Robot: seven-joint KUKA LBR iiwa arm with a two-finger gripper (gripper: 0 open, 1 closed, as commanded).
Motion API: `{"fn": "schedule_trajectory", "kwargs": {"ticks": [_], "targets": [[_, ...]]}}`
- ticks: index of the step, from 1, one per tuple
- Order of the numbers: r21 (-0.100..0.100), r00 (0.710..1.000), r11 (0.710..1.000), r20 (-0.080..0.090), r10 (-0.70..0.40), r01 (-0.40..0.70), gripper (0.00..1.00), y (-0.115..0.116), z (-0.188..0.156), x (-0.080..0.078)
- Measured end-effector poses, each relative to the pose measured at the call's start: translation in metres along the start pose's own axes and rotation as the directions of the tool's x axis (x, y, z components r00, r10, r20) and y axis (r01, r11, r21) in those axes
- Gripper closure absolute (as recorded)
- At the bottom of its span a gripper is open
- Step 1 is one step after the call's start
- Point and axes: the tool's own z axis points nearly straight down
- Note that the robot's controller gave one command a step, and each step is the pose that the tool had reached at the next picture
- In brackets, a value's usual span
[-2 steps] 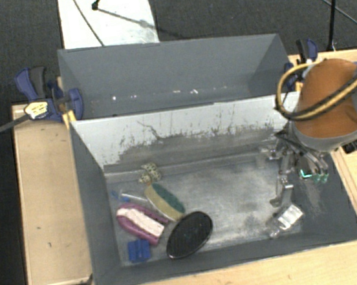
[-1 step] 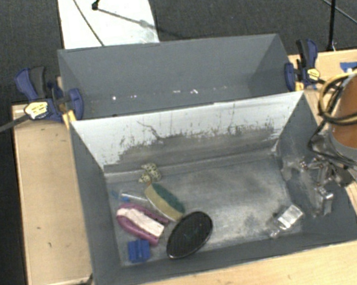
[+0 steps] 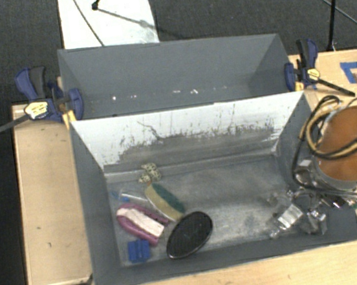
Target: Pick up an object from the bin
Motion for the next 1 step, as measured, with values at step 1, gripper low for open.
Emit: {"fn": "schedule_trajectory", "kwargs": {"ticks": [1], "targets": [[-0.001, 1.0, 1.0, -0.004, -0.003, 0.003, 1.0, 0.0001, 0.0004, 0.0017]]}}
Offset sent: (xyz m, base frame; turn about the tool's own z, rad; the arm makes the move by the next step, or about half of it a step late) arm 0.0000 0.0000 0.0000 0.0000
